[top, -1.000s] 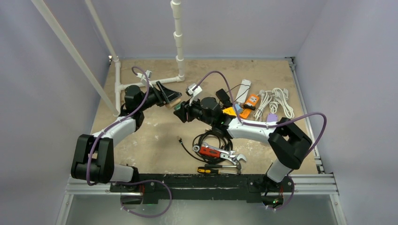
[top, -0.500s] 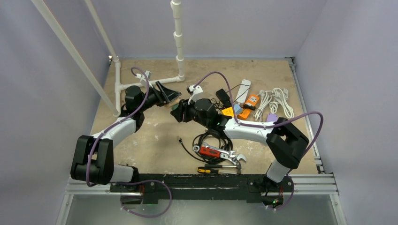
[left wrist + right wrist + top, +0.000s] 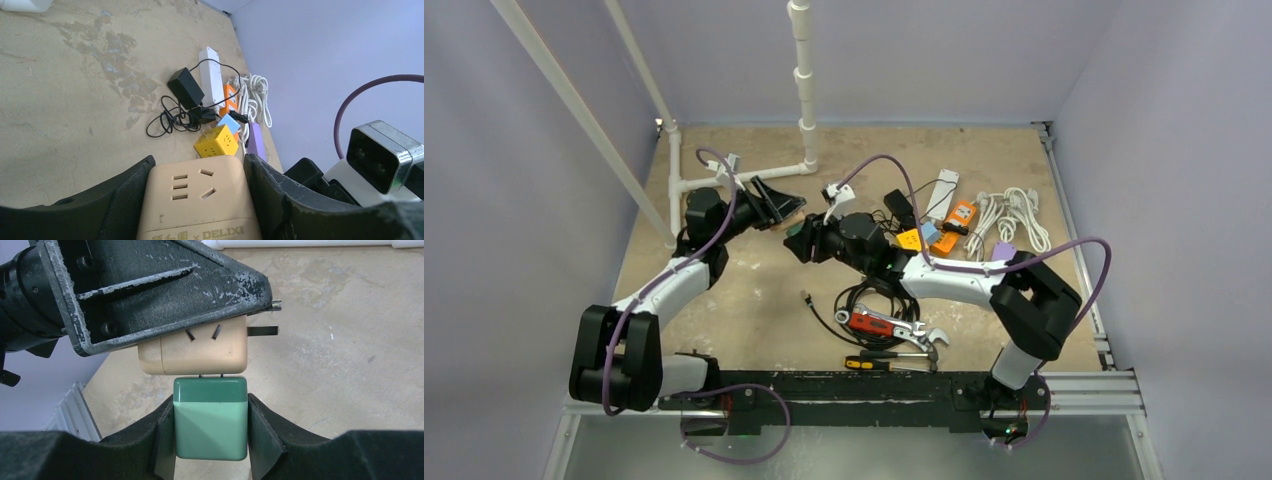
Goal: Pull the plug off the socket
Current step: Remove the plug from the socket.
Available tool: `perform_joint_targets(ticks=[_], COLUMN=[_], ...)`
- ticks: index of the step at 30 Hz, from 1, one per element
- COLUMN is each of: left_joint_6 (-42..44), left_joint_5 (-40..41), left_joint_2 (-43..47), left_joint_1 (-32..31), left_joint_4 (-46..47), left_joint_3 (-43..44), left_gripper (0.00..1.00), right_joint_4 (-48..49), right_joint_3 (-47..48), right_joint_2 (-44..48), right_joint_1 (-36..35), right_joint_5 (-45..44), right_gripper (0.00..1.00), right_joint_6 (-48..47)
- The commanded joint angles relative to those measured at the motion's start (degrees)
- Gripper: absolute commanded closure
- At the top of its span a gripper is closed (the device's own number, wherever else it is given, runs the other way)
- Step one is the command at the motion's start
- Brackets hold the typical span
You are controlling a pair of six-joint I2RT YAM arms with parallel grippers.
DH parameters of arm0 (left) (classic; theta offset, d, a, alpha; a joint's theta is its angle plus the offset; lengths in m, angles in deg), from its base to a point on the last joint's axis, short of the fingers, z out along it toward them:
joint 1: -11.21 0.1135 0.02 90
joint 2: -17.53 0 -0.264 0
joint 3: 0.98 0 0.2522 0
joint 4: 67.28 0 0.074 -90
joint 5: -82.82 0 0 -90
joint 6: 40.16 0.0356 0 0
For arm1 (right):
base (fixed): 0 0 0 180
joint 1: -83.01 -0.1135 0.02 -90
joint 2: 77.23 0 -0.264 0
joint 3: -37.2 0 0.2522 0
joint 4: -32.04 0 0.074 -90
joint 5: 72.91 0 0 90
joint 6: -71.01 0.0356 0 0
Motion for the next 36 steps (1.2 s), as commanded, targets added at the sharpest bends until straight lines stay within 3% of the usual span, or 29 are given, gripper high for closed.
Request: perform_joint_targets(ticks=[1, 11, 17, 19, 21, 25, 29, 36], left_joint_6=[1.27, 2.45, 1.82, 1.5, 1.39, 1.3, 0.8, -0.73], left_joint_5=[-2.71, -4.23, -6.38, -8.26, -9.43, -10.09, -10.62, -12.35], left_joint_2=[1.17, -0.6, -1.26, -1.87, -2.21, -1.79, -1.9, -3.95], left_joint_1=[2.18, 2.69, 2.7, 2.71, 2.71, 2.67, 2.58, 1.89], left_joint_4=[3.76, 1.79, 3.3, 3.35, 3.39, 3.29, 3.63, 5.15], left_joint_3=[1.71, 3.21, 3.65, 4.55, 5.14, 5.32, 5.31, 5.28], left_gripper=[1.0, 1.0, 1.0, 0.81, 0.49, 0.12, 0.04, 0.01], right_joint_4=[3.62, 7.73, 5.38, 4.96, 4.71, 4.68, 4.64, 5.94], right_joint_3=[-3.42, -6.88, -6.55, -6.77, -6.91, -6.74, -6.16, -6.61], right_joint_2=[2.32, 8.73, 8.48, 8.59, 8.8, 9.32, 9.48, 10.28], right_joint_1=[2.31, 1.59, 1.45, 1.52, 1.52, 1.53, 1.52, 1.52], right_joint_5=[-2.16, 9.19, 0.42, -3.07, -6.49, -9.55, -10.75, -10.33], right_gripper=[1.0, 1.0, 1.0, 1.0, 1.0, 1.0, 1.0, 1.0], right_joint_6=[-1.89, -20.17, -16.01, -13.77, -12.19, -10.88, -10.67, -10.59])
